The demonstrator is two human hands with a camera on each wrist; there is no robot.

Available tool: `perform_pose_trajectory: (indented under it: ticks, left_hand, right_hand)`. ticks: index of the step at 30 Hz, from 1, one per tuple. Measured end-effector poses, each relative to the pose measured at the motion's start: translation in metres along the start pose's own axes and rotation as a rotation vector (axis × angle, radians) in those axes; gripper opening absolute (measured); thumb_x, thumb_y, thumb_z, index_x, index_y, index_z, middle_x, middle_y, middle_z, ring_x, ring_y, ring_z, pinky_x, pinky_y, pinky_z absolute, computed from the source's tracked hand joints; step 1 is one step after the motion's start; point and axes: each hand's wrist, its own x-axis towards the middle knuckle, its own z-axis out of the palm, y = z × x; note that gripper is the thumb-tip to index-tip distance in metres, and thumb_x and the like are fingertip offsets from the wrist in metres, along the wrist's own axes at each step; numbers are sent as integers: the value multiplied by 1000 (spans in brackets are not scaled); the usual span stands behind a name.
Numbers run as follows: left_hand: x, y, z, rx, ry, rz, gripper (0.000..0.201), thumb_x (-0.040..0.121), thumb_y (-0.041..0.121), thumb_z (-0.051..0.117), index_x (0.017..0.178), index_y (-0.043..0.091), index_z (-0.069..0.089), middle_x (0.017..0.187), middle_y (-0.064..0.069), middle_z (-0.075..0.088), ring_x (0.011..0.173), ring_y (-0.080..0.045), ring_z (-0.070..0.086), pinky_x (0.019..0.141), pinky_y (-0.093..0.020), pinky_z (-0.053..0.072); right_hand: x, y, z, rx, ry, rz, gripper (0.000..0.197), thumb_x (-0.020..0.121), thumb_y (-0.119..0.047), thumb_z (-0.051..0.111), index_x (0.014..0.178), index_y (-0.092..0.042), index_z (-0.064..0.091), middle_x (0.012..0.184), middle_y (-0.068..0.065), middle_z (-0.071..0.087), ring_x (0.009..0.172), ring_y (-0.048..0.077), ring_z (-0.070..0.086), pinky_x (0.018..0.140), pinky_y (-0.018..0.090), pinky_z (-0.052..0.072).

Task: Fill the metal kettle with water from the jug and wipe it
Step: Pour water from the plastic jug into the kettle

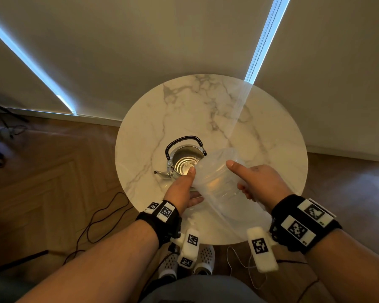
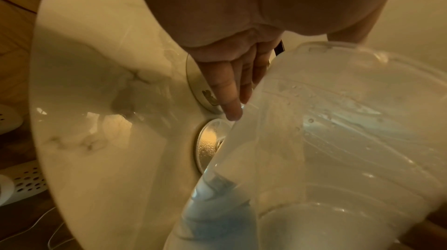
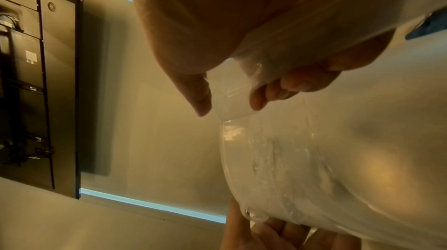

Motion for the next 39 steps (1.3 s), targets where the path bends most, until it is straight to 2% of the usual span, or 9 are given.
perform_pose_trajectory:
  ticks: [8,10,13,16,20,26,32,36,39]
  left_hand:
    - [0,1,-8,202,-1,119,35,94,53,47,109,26,63,111,-7,68,101,-29,70,91,-48,56]
    - [1,-1,-17,305,0,168,40,92,55,48,112,24,63,109,-8,70,99,-27,71,90,-48,56]
    - [2,-3,-34,525,-24,268,41,88,59,50,115,30,62,106,4,70,96,-15,70,91,-44,56]
    - [2,1,-55,841,-40,385,41,88,58,51,121,36,56,111,16,64,94,-1,65,89,-32,55]
    - [-1,-3,-101,1233,-7,445,52,81,65,51,129,43,46,118,26,54,101,5,58,85,-24,53]
    - [-24,-37,-177,1526,-45,245,49,79,60,56,124,53,40,120,24,56,99,8,56,84,-14,51]
    - [-44,-68,-233,1668,-52,-27,68,76,67,53,138,40,41,132,19,52,114,2,56,96,-14,45]
    - [-48,-83,-246,1641,-79,-177,65,77,61,54,136,36,45,128,14,60,115,-1,59,98,-13,42]
    - [-49,-102,-247,1657,-121,-294,60,69,56,52,124,33,57,124,9,64,116,-6,60,99,-15,42]
  right_hand:
    - [9,-2,-6,-5,-36,-28,63,80,-69,68,65,-8,68,55,2,66,51,18,54,59,33,47]
    - [12,-3,-6,-15,-39,-33,64,78,-71,68,64,-9,68,55,2,67,51,18,54,60,34,48]
    - [16,-7,-7,-46,-39,-48,65,79,-71,67,63,-8,69,55,2,67,52,18,55,62,35,49]
    - [21,-12,-8,-79,-33,-60,66,78,-72,67,60,-8,69,56,4,69,52,18,57,64,38,50]
    - [25,-20,-10,-147,-38,-69,71,74,-78,66,58,-9,69,58,5,72,51,18,59,65,38,53]
    - [32,-30,-15,-227,-69,-77,64,77,-71,68,60,-10,68,48,-3,63,49,16,57,60,32,48]
    - [41,-33,-18,-317,-82,-91,68,75,-76,67,62,-9,71,52,0,67,53,17,61,63,32,52]
    - [48,-36,-19,-359,-93,-89,72,73,-79,65,63,-8,72,58,5,70,54,18,62,68,36,54]
    - [50,-39,-21,-359,-93,-89,72,73,-79,66,63,-8,71,61,8,72,55,19,61,69,36,55]
